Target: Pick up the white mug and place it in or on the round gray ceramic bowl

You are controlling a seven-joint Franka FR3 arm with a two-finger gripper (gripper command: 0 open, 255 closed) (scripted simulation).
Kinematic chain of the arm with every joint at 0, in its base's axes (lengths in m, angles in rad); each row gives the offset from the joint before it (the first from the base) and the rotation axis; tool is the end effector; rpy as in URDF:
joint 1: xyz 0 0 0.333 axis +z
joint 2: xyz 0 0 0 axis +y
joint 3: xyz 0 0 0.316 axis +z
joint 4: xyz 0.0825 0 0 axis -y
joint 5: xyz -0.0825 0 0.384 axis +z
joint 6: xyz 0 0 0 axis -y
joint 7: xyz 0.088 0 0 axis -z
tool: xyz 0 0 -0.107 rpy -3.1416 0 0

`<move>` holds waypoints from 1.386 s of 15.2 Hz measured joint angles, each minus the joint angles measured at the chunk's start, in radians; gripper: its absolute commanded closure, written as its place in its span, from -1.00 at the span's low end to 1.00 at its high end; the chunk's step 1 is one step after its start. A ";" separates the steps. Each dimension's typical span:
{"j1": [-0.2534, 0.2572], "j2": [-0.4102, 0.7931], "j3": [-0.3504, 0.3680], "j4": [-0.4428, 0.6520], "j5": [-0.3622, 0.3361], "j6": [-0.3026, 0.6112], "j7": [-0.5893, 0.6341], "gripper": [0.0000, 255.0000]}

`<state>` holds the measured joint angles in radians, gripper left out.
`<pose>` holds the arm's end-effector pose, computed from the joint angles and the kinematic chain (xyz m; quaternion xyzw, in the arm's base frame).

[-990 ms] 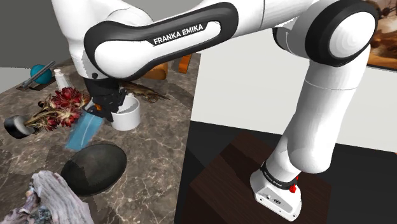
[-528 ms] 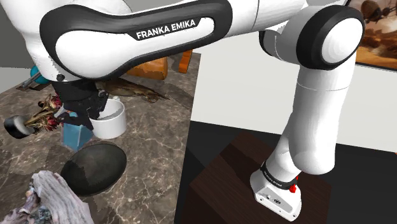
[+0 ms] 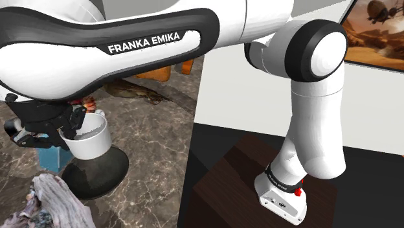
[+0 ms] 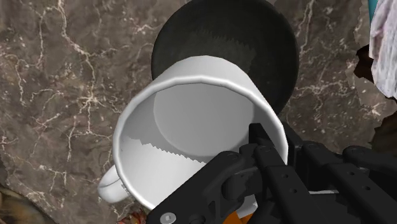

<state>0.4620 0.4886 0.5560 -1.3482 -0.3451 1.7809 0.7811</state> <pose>0.4475 0.5268 0.4776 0.9911 0.1252 0.0390 0.0216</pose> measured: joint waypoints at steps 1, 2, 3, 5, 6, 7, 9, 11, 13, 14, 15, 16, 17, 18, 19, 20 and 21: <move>0.002 0.006 -0.001 -0.002 -0.003 0.007 0.003 1.00; 0.004 0.010 -0.002 -0.010 -0.006 0.018 0.008 1.00; 0.002 0.010 -0.002 -0.022 -0.006 0.029 0.010 1.00; -0.002 0.011 -0.004 -0.048 -0.009 0.056 0.014 1.00; -0.003 0.013 -0.005 -0.058 -0.010 0.068 0.016 1.00; -0.005 0.013 -0.005 -0.071 -0.011 0.080 0.018 1.00; -0.005 0.019 -0.008 -0.090 -0.016 0.104 0.024 1.00; -0.007 0.024 -0.010 -0.109 -0.020 0.126 0.028 1.00; -0.009 0.028 -0.012 -0.130 -0.025 0.151 0.034 1.00; -0.009 0.033 -0.014 -0.139 -0.028 0.163 0.037 1.00; -0.010 0.036 -0.015 -0.144 -0.030 0.171 0.038 1.00; -0.010 0.036 -0.016 -0.150 -0.031 0.176 0.039 1.00; -0.009 0.038 -0.016 -0.149 -0.032 0.178 0.040 1.00; -0.009 0.038 -0.016 -0.150 -0.032 0.178 0.040 1.00; -0.009 0.038 -0.016 -0.150 -0.032 0.179 0.040 1.00; -0.009 0.038 -0.016 -0.150 -0.032 0.179 0.040 1.00; -0.009 0.038 -0.016 -0.150 -0.032 0.179 0.040 1.00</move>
<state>0.4527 0.5268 0.5397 -1.4983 -0.3773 1.9601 0.8215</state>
